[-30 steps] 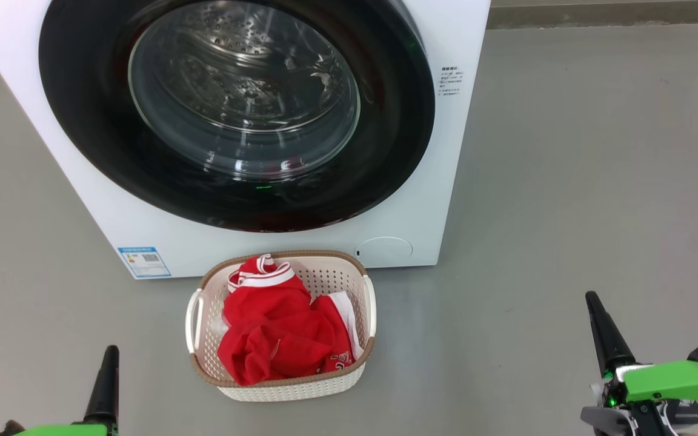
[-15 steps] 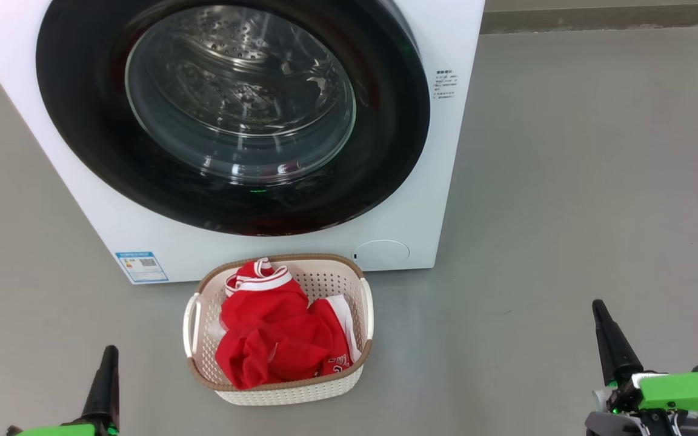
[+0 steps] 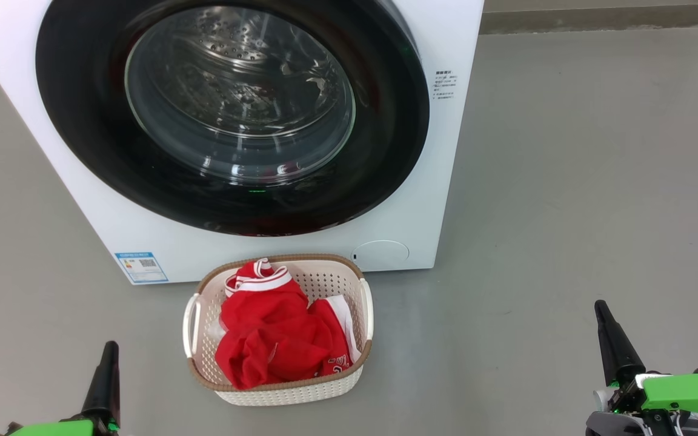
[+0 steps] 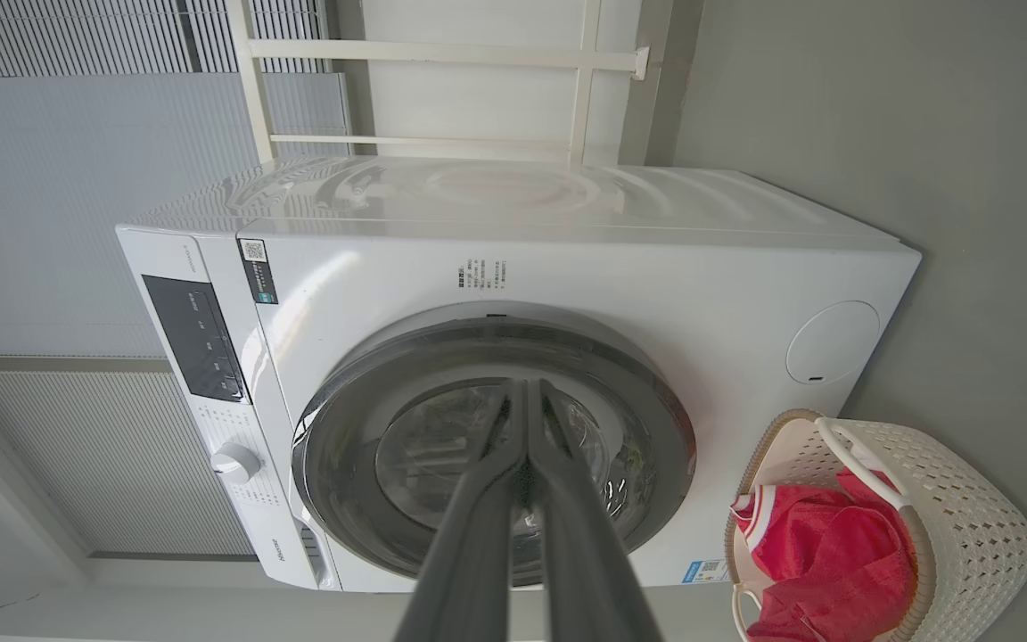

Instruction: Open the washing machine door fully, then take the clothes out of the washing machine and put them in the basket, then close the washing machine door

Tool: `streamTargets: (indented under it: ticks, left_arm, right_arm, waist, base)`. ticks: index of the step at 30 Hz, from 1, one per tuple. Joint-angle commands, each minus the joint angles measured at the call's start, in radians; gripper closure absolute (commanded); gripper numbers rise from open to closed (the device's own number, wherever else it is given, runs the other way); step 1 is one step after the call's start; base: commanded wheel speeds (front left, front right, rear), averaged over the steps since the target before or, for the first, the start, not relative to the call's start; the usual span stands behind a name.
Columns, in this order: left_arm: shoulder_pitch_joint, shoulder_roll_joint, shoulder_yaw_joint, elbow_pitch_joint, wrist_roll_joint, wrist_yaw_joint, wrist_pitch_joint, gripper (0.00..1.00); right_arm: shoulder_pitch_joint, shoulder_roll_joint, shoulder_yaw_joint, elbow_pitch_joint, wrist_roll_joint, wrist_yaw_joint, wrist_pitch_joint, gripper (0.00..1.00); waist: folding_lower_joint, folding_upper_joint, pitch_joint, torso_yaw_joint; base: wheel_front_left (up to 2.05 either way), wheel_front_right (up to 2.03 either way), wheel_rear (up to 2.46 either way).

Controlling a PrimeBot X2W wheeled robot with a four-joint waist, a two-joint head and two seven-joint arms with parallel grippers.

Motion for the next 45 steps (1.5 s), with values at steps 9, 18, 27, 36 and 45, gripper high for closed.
streamTargets:
  ticks: [9,18,27,36,45]
  left_arm:
    - [-0.039,0.015,0.035,-0.019,-0.002,-0.012,0.005,1.0]
    - [-0.039,0.015,0.036,-0.019,-0.001,-0.012,0.006,1.0]
    - [-0.039,0.015,0.036,-0.019,-0.001,-0.012,0.006,1.0]
    - [-0.039,0.014,0.037,-0.019,-0.001,-0.012,0.006,1.0]
    - [-0.039,0.014,0.037,-0.019,0.0,-0.012,0.007,1.0]
  right_arm:
    - [-0.011,-0.001,0.022,-0.031,0.005,-0.001,0.007,1.0]
    - [-0.011,-0.001,0.022,-0.031,0.004,-0.001,0.007,1.0]
    - [-0.011,-0.001,0.022,-0.031,0.004,-0.001,0.008,1.0]
    - [-0.011,-0.001,0.022,-0.031,0.004,-0.001,0.008,1.0]
    - [-0.011,-0.001,0.022,-0.031,0.004,-0.001,0.008,1.0]
  waist:
    - [-0.0001,0.0,0.0,0.0]
    - [-0.0001,0.0,0.0,0.0]
    - [-0.0001,0.0,0.0,0.0]
    - [-0.0001,0.0,0.0,0.0]
    - [-0.0001,0.0,0.0,0.0]
  base:
    - [0.0,0.0,0.0]
    - [0.0,0.0,0.0]
    - [0.0,0.0,0.0]
    - [0.0,0.0,0.0]
    - [0.0,0.0,0.0]
